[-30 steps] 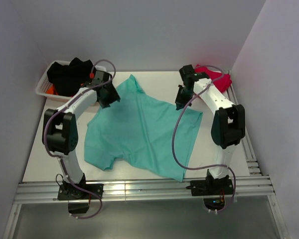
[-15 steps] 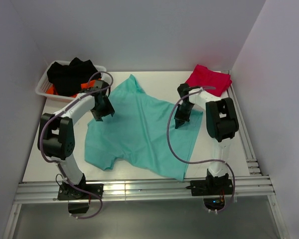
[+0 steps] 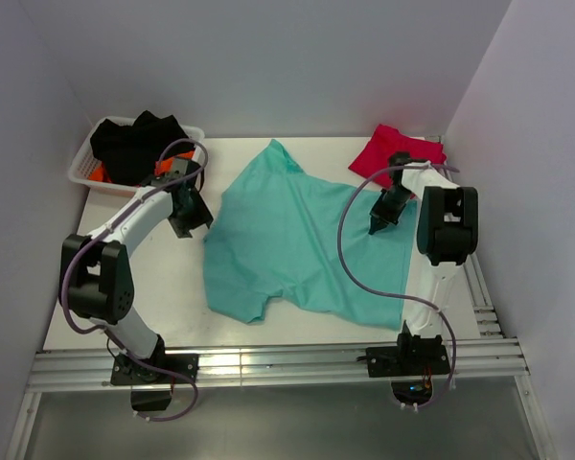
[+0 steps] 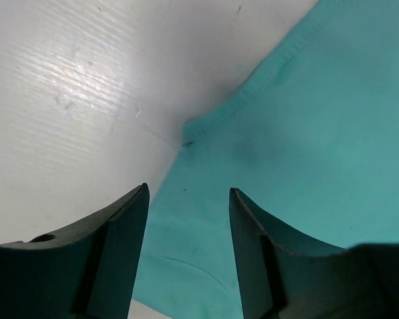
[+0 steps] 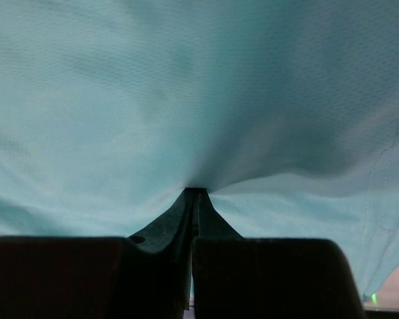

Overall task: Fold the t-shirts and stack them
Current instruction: Flatten the tshirt out

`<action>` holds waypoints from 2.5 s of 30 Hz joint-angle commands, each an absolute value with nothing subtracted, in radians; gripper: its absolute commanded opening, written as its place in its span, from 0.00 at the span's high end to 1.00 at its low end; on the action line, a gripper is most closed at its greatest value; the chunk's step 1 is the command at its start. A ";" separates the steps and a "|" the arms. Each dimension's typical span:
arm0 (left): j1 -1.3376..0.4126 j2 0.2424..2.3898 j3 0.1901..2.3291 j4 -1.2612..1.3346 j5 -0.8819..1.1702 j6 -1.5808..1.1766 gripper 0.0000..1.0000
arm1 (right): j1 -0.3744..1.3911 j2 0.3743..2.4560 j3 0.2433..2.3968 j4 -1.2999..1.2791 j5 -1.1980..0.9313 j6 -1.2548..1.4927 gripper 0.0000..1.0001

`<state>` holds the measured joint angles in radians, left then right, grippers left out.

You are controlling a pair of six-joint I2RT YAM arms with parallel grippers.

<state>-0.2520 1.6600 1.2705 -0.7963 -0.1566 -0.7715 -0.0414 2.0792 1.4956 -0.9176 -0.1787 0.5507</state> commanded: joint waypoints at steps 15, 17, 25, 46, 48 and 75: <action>-0.449 1.989 1.434 -0.658 -0.072 -0.723 0.42 | 0.167 1.671 1.401 -0.940 -0.150 0.592 0.58; -0.449 2.028 1.445 -0.672 -0.071 -0.729 0.45 | 0.204 1.678 1.324 -0.917 -0.155 0.615 1.00; -0.446 1.951 1.226 -0.612 -0.067 -0.798 0.50 | 0.270 1.885 1.291 -0.839 -0.086 0.597 1.00; -0.221 1.557 0.896 -0.658 -0.137 -0.772 0.49 | 0.256 2.077 1.520 -0.936 -0.055 0.604 1.00; -0.216 1.615 0.974 -0.661 -0.132 -0.761 0.49 | 0.261 2.028 1.449 -0.914 -0.061 0.618 1.00; -0.328 1.102 1.048 -0.933 -0.082 -0.945 0.44 | 0.299 1.458 1.499 -1.177 0.072 0.607 0.29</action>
<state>-0.2882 1.2091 1.1797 -0.8330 -0.1169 -0.8577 0.2844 1.5642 1.5593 -1.0901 0.0380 0.5976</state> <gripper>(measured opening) 0.558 0.711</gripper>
